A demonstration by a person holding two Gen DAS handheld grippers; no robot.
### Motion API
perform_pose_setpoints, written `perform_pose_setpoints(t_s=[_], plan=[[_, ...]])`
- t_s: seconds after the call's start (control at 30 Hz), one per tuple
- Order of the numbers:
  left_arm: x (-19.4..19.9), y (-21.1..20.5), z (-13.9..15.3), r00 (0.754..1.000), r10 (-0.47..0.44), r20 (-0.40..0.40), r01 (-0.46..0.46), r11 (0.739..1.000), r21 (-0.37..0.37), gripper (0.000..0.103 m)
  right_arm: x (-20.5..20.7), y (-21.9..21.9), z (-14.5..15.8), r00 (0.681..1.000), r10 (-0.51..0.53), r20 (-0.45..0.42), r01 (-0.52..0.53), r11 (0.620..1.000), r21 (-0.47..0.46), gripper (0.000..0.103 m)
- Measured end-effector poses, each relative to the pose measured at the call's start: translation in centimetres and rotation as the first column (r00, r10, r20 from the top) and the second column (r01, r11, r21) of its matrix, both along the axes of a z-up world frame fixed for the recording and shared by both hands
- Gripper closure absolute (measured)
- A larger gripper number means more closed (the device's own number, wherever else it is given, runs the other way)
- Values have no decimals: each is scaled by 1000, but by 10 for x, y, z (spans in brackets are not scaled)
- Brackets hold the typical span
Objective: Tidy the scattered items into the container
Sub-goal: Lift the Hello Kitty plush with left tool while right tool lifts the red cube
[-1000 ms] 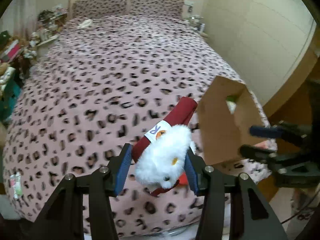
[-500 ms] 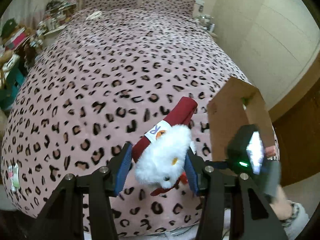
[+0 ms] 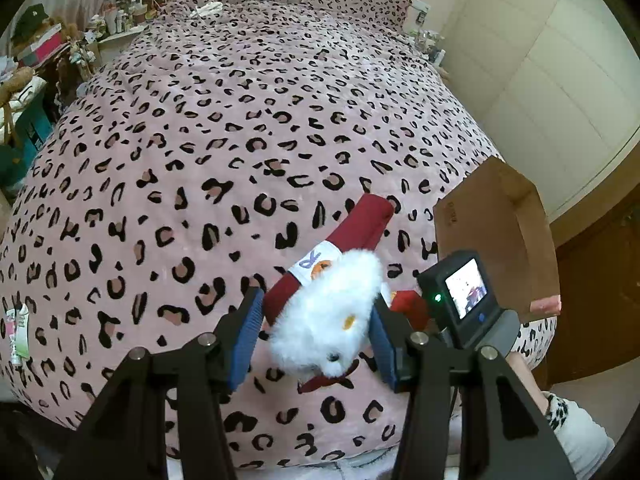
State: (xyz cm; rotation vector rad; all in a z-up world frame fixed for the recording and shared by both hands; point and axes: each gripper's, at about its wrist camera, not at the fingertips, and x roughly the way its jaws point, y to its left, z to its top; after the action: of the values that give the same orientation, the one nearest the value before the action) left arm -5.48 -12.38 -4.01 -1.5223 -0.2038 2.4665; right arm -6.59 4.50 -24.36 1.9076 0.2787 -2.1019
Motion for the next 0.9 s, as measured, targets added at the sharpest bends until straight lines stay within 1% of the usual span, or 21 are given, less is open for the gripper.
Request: perform_pose_setpoints(t_s=[0.03,0.13,0.23,0.27,0.3,0.37,0.43,0.5,0.57,0.63,0.67,0.73,0.8,0.83,0.87,0.9], plan=[[0,1,-1,1000,-4,4,4,1000,0,52,0,2,3,1000,-10,-8,10,1000,-11,35],[-1,5,-4,1000,-11,13,11,1000,2,52,-1,6,12,999,-29,-15,28,998,-56,36],[1,7,-4,1000,-16,15,16,1000,-2,52,1,5,23,999,-20,-26,18,997,-78,38],[2,7,-4,1000,-15,16,15,1000,-6,52,3,4,28,999,-18,-33,15,996,-88,41],[2,7,-4,1000,-15,16,15,1000,-8,52,6,4,34,999,-12,-41,8,995,-99,49],[2,6,-3,1000,-13,19,13,1000,-13,52,13,3,50,998,-2,-60,-6,992,-128,52],[1,7,-2,1000,-14,18,14,1000,-12,52,19,2,67,996,15,-90,-27,990,-136,54],[1,10,0,1000,-22,15,22,1000,-8,52,21,3,78,993,21,-113,-36,990,-135,59],[1,15,4,999,-33,12,33,999,4,52,16,5,83,994,22,-110,-38,988,-148,60],[2,19,6,999,-40,9,40,999,5,51,12,4,80,995,31,-95,-45,987,-154,59],[2,21,8,999,-42,5,42,999,1,51,13,6,79,996,34,-87,-46,989,-142,59],[4,22,9,999,-44,5,44,999,2,51,-10,4,64,999,40,-23,-43,993,-107,59],[5,22,10,999,-44,5,44,999,-2,51,-9,7,51,999,38,30,-35,994,-101,57],[5,22,10,999,-43,5,43,999,-6,50,-5,7,45,998,39,44,-33,992,-119,56],[6,21,9,999,-39,6,39,999,-6,50,-4,7,44,998,37,52,-30,991,-133,50],[7,20,9,999,-36,9,36,999,-6,50,-2,5,43,997,39,64,-30,992,-122,39]])
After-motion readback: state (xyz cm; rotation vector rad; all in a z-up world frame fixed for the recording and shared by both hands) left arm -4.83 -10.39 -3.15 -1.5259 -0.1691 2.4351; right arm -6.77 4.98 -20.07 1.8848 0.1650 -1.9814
